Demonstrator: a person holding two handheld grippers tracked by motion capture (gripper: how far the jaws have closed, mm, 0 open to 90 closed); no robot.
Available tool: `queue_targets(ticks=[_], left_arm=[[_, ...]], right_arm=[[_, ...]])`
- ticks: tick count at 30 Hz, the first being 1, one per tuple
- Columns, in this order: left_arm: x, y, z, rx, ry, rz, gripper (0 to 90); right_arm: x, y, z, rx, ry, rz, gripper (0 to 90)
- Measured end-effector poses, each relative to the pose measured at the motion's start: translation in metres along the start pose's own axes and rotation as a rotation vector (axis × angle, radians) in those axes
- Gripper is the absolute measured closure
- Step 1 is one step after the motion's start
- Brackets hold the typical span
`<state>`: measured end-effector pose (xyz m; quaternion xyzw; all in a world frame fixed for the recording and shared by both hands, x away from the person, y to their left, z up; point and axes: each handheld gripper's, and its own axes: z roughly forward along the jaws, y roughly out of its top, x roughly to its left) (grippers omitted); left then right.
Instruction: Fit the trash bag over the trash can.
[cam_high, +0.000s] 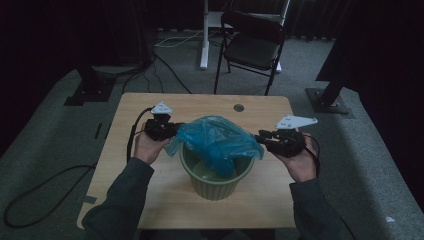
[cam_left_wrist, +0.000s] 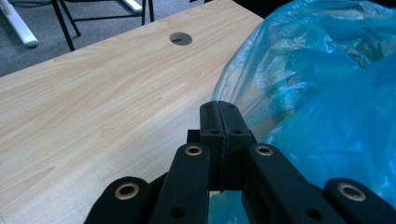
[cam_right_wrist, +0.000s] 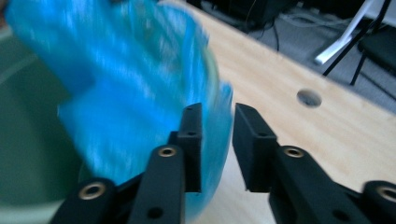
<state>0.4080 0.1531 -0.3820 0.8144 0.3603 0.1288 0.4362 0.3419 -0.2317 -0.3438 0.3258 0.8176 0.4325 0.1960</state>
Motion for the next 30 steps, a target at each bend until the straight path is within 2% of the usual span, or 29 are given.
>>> queue_targets(ticks=[3, 9, 11, 14, 16, 18, 19, 22, 24, 26, 28, 30], left_arm=[[-0.002, 0.003, 0.003, -0.004, -0.001, 0.002, 89.5], [-0.003, 0.006, 0.007, -0.008, -0.003, 0.008, 89.6], [-0.003, 0.006, 0.009, -0.009, -0.004, 0.002, 89.5], [-0.003, 0.006, 0.012, -0.013, -0.008, -0.003, 89.5], [-0.003, 0.006, 0.012, -0.018, -0.008, -0.003, 89.5], [-0.003, 0.007, 0.012, -0.023, -0.009, -0.003, 89.5], [-0.003, 0.007, 0.012, -0.024, -0.009, -0.002, 89.5], [-0.004, 0.008, 0.014, -0.023, -0.011, -0.005, 89.5], [-0.005, 0.008, 0.015, -0.023, -0.011, -0.005, 89.5], [-0.006, 0.01, 0.016, -0.025, -0.013, -0.003, 89.5], [-0.007, 0.011, 0.016, -0.025, -0.013, 0.001, 89.5], [-0.008, 0.012, 0.016, -0.027, -0.015, 0.005, 89.5]], right_arm=[[0.0, 0.013, 0.007, 0.0, 0.0, -0.004, 67.1], [0.002, 0.025, 0.043, 0.066, 0.028, -0.017, 63.1], [0.003, 0.026, 0.051, 0.089, 0.023, -0.025, 63.0], [0.004, 0.026, 0.059, 0.119, 0.011, -0.042, 72.8], [0.003, 0.026, 0.058, 0.116, -0.006, -0.04, 79.5], [0.001, 0.027, 0.056, 0.096, -0.01, -0.031, 80.1], [0.001, 0.028, 0.055, 0.088, -0.006, -0.027, 78.0], [0.003, 0.03, 0.053, 0.065, 0.012, -0.031, 62.2], [0.005, 0.032, 0.055, 0.066, 0.039, -0.04, 57.3], [0.008, 0.033, 0.06, 0.093, 0.025, -0.066, 56.3], [0.01, 0.033, 0.065, 0.125, -0.022, -0.091, 65.5], [0.008, 0.033, 0.065, 0.122, -0.037, -0.093, 78.2]])
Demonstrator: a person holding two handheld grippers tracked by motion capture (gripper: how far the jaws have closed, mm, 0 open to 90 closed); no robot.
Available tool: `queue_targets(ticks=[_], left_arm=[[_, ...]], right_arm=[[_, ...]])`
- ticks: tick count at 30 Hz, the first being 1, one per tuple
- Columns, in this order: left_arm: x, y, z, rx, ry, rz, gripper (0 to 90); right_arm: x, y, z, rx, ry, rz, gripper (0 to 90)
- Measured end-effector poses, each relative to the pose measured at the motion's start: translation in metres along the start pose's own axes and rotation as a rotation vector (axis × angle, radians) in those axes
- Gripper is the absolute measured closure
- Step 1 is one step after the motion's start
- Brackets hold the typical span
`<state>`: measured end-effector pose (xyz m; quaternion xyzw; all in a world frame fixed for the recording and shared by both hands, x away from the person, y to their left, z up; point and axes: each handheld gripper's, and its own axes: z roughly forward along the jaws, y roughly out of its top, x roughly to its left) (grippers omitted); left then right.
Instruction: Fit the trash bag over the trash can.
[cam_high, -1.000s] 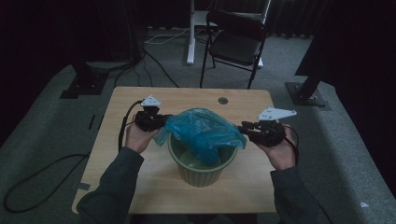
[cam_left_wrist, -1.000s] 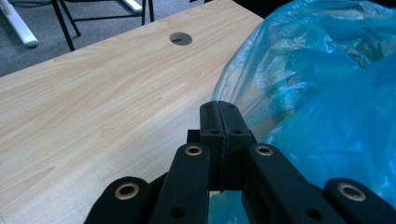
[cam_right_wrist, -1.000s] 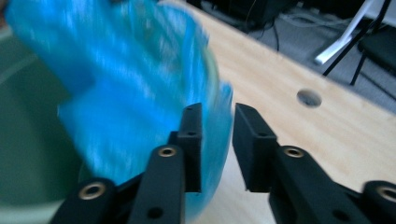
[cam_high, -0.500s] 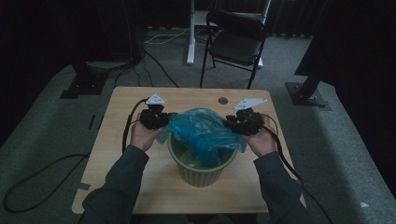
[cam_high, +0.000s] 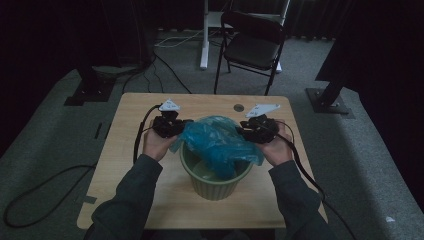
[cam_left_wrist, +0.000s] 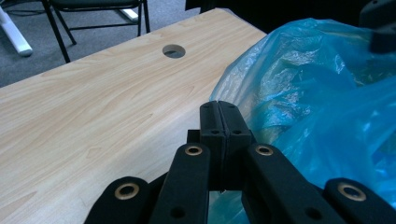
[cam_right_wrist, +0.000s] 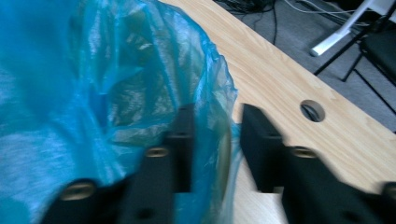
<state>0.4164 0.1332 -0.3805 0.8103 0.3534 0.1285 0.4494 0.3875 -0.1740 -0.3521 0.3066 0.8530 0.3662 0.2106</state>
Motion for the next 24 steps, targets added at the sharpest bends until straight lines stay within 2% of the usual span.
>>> queue_targets(ticks=[3, 11, 13, 15, 21, 24], left_arm=[[-0.001, 0.0, 0.001, 0.003, 0.001, 0.003, 89.5], [0.001, -0.003, 0.006, 0.017, -0.001, -0.003, 89.5], [0.001, -0.005, 0.007, 0.021, -0.004, -0.006, 89.6], [0.001, -0.007, 0.009, 0.028, -0.006, -0.005, 89.6], [0.004, -0.015, 0.011, 0.036, -0.027, -0.032, 89.6], [0.003, -0.018, 0.011, 0.047, -0.023, -0.028, 89.6]], right_arm=[[-0.003, 0.0, -0.003, -0.028, -0.013, 0.015, 89.9], [-0.017, -0.009, 0.001, -0.002, -0.032, 0.069, 90.0], [-0.021, -0.015, 0.005, 0.016, -0.023, 0.095, 90.0], [-0.024, -0.023, 0.01, 0.032, 0.007, 0.125, 90.0], [-0.026, -0.042, 0.019, 0.063, 0.064, 0.166, 90.0], [-0.024, -0.044, 0.019, 0.078, 0.075, 0.163, 90.0]])
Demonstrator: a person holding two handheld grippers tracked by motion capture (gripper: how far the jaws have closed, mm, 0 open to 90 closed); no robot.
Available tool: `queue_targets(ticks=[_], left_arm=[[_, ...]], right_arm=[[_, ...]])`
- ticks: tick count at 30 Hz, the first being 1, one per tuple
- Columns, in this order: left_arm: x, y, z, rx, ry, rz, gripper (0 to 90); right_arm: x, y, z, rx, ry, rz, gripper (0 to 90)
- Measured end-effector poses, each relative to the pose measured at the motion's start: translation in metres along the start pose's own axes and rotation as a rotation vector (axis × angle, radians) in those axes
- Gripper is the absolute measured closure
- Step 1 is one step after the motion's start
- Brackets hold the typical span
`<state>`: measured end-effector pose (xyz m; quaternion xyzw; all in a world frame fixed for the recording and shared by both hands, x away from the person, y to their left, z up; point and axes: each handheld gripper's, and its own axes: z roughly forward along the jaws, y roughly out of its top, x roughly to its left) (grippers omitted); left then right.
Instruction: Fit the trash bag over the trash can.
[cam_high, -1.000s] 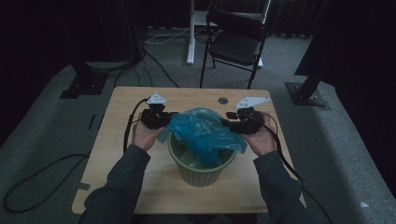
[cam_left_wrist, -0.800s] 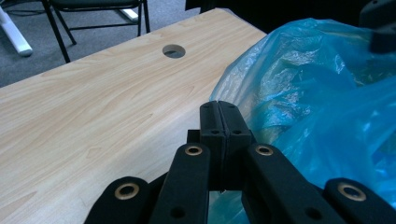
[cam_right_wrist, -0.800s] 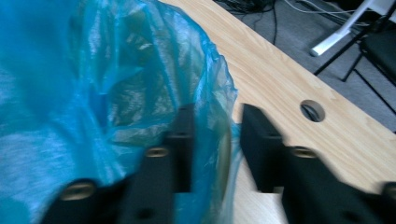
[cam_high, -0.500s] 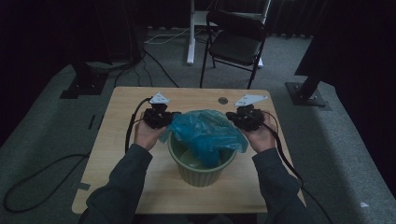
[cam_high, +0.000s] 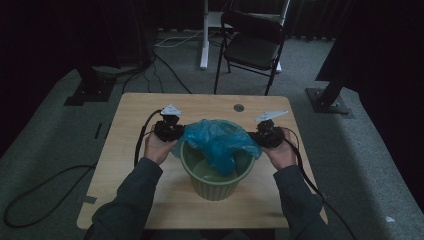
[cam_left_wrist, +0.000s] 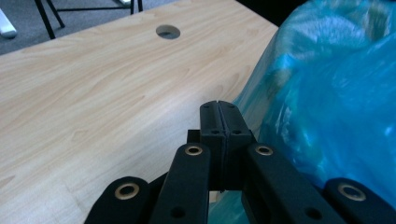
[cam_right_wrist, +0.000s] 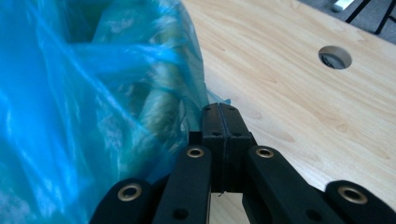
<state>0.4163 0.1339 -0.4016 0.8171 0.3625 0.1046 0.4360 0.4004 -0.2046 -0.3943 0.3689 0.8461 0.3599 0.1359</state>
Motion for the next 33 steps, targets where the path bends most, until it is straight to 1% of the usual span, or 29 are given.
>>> queue_targets(ticks=[1, 2, 3, 5, 7, 8, 11, 12, 14, 16, 17, 18, 19, 21, 22, 23, 25, 27, 28, 30, 31, 32, 33], left_arm=[[0.0, 0.0, -0.001, -0.004, 0.006, -0.001, 89.2], [-0.001, 0.001, -0.003, -0.015, 0.021, 0.0, 87.5], [-0.001, 0.001, -0.006, -0.028, 0.024, -0.005, 83.3], [0.001, 0.003, -0.013, -0.056, 0.032, -0.013, 78.0], [0.003, 0.005, -0.022, -0.079, 0.039, -0.017, 73.4], [0.004, 0.006, -0.026, -0.094, 0.041, -0.021, 72.5], [0.007, 0.009, -0.038, -0.128, 0.05, -0.028, 71.5], [0.008, 0.009, -0.042, -0.138, 0.044, -0.032, 71.5], [0.009, 0.009, -0.049, -0.156, 0.005, -0.038, 70.5], [0.009, 0.008, -0.054, -0.172, -0.048, -0.021, 67.6], [0.008, 0.008, -0.056, -0.181, -0.068, -0.015, 66.0], [0.008, 0.007, -0.058, -0.187, -0.082, -0.01, 65.1], [0.008, 0.007, -0.06, -0.197, -0.109, -0.002, 63.3], [0.008, 0.006, -0.063, -0.215, -0.132, 0.002, 61.6], [0.008, 0.006, -0.064, -0.223, -0.154, 0.006, 59.9], [0.008, 0.006, -0.065, -0.228, -0.162, 0.009, 59.1], [0.007, 0.006, -0.066, -0.229, -0.176, 0.015, 57.2], [0.007, 0.007, -0.064, -0.216, -0.2, 0.027, 54.8], [0.006, 0.007, -0.062, -0.2, -0.183, 0.034, 54.6], [0.003, 0.009, -0.057, -0.157, -0.111, 0.045, 54.8], [0.001, 0.01, -0.054, -0.138, -0.077, 0.045, 57.6], [0.001, 0.01, -0.054, -0.138, -0.077, 0.045, 63.3], [-0.002, 0.012, -0.05, -0.121, -0.051, 0.05, 72.2]], right_arm=[[0.001, 0.001, -0.001, -0.001, -0.002, -0.003, 90.0], [0.001, 0.002, -0.003, -0.008, -0.007, -0.006, 88.4], [0.002, 0.003, -0.007, -0.016, -0.027, -0.006, 83.9], [0.002, 0.005, -0.016, -0.045, -0.055, 0.001, 77.5], [0.002, 0.008, -0.029, -0.082, -0.067, 0.006, 72.4], [0.002, 0.009, -0.035, -0.098, -0.073, 0.008, 70.9], [0.006, 0.012, -0.052, -0.147, -0.074, 0.004, 67.7], [0.008, 0.012, -0.057, -0.159, -0.064, -0.001, 66.6], [0.014, 0.01, -0.064, -0.174, -0.037, -0.02, 64.3], [0.018, 0.007, -0.068, -0.183, 0.002, -0.037, 63.1], [0.02, 0.006, -0.069, -0.188, 0.026, -0.039, 62.6], [0.021, 0.004, -0.07, -0.189, 0.04, -0.045, 62.1], [0.023, 0.003, -0.071, -0.19, 0.046, -0.053, 61.5], [0.024, 0.002, -0.072, -0.183, 0.054, -0.063, 60.5], [0.024, 0.001, -0.071, -0.181, 0.056, -0.065, 60.3], [0.024, 0.001, -0.071, -0.178, 0.06, -0.066, 60.1], [0.024, -0.001, -0.071, -0.179, 0.064, -0.065, 60.0], [0.024, -0.003, -0.07, -0.176, 0.069, -0.067, 59.6], [0.024, -0.003, -0.07, -0.174, 0.072, -0.069, 59.5], [0.024, -0.004, -0.068, -0.167, 0.079, -0.073, 59.5], [0.024, -0.004, -0.067, -0.157, 0.084, -0.077, 59.6], [0.024, -0.004, -0.067, -0.157, 0.084, -0.077, 59.6], [0.026, -0.003, -0.065, -0.144, 0.085, -0.087, 63.6]])
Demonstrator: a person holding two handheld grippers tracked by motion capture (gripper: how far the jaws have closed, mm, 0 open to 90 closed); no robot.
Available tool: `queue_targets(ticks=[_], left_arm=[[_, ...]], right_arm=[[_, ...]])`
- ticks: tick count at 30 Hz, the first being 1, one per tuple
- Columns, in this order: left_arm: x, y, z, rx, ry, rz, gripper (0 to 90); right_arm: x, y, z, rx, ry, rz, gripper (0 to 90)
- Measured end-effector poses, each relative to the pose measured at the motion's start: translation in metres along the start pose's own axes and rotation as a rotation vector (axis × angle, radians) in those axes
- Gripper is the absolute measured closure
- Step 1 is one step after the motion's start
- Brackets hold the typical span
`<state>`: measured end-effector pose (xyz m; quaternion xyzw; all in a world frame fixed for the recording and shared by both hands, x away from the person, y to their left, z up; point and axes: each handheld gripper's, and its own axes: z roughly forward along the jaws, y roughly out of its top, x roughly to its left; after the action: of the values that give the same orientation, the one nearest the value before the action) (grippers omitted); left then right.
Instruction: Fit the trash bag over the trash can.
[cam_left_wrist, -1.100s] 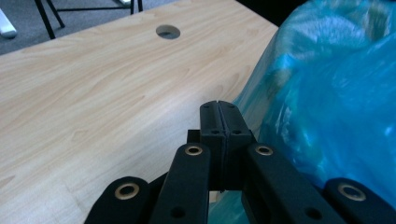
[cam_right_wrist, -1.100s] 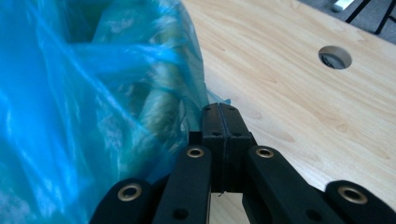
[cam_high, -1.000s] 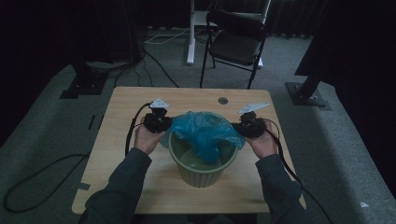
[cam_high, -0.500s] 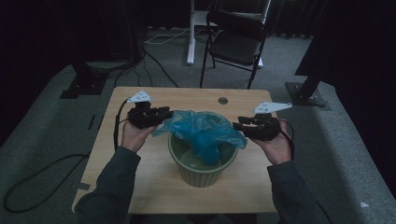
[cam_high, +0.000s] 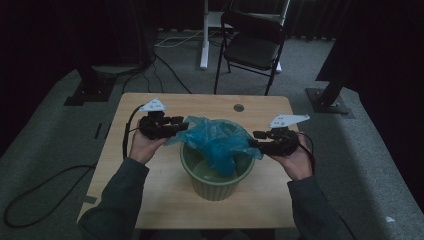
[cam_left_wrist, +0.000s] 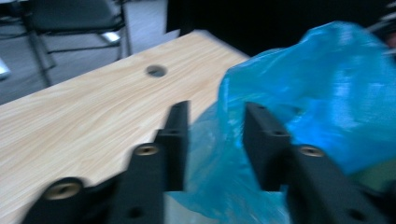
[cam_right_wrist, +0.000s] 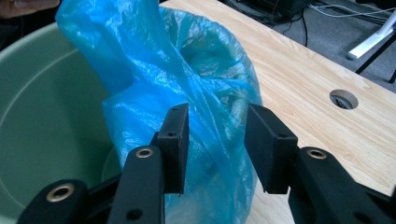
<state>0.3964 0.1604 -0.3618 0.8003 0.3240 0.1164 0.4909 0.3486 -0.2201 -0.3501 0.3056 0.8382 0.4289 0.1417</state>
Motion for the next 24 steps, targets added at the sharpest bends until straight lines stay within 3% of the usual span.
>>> queue_targets(ticks=[3, 4, 7, 13, 19, 24], left_arm=[[-0.005, 0.0, -0.001, -0.001, 0.014, 0.017, 87.3], [-0.011, -0.001, -0.004, 0.0, 0.037, 0.035, 89.3], [-0.019, -0.004, -0.013, -0.022, 0.04, 0.053, 89.6], [-0.035, -0.013, -0.026, -0.041, 0.037, 0.084, 89.5], [-0.039, -0.033, -0.035, -0.055, 0.012, 0.047, 89.5], [-0.047, -0.05, -0.043, -0.041, -0.008, 0.038, 89.5]], right_arm=[[0.001, 0.0, 0.0, 0.004, 0.006, -0.011, 77.2], [0.001, 0.0, -0.001, 0.001, 0.007, -0.013, 82.2], [0.002, -0.003, -0.004, -0.006, 0.004, -0.017, 88.0], [0.003, -0.008, -0.012, -0.024, -0.003, -0.015, 89.8], [0.01, -0.012, -0.019, -0.049, 0.015, -0.017, 90.0], [0.021, -0.019, -0.022, -0.034, 0.054, -0.032, 90.0]])
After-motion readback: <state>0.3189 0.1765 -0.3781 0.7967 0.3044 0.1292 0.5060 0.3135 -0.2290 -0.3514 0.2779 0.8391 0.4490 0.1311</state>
